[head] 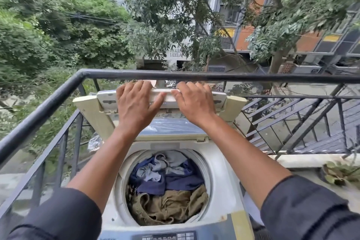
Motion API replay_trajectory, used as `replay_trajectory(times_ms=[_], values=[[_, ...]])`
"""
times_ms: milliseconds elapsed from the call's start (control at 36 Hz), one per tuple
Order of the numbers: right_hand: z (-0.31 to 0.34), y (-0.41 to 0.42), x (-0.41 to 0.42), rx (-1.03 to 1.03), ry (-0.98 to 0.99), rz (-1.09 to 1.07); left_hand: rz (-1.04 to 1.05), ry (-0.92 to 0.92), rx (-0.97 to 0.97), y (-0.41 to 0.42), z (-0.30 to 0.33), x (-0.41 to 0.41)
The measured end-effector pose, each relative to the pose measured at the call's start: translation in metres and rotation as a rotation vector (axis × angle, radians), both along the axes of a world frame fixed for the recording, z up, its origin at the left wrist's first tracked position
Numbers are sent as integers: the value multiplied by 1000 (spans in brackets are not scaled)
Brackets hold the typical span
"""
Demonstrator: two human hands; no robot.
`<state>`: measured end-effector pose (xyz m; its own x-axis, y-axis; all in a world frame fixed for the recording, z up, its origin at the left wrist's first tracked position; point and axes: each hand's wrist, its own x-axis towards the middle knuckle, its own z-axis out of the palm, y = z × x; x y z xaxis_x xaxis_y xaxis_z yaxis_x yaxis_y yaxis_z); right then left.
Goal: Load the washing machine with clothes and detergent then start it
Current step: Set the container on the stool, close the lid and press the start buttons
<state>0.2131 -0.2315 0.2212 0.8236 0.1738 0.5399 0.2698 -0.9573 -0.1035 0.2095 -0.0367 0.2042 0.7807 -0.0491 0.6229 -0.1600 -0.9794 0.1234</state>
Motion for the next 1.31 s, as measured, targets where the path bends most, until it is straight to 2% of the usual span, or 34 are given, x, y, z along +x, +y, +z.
replay_trajectory(times_ms=[250, 361, 583, 694, 917, 1028, 1139, 1222, 1306], values=[[0, -14, -47, -19, 131, 145, -9, 12, -28, -2, -16, -58], [-6, -17, -74, -86, 240, 187, -16, 68, -22, 0, -29, -93], [-44, -18, -140, -145, 321, 223, -48, 186, 13, 6, -63, -166], [-72, -22, -171, -61, 464, 303, -90, 325, 34, 13, -91, -194], [-130, -19, -213, -103, 652, 301, -86, 536, -61, 11, -141, -239], [-154, -19, -227, -74, 704, 294, -39, 619, -63, 6, -162, -250], [-174, -17, -237, -81, 734, 257, -30, 689, -146, 5, -183, -255], [-186, -15, -243, -93, 773, 213, -55, 681, -167, 9, -204, -257], [-196, -16, -248, -64, 793, 191, -104, 577, -176, 7, -219, -258]])
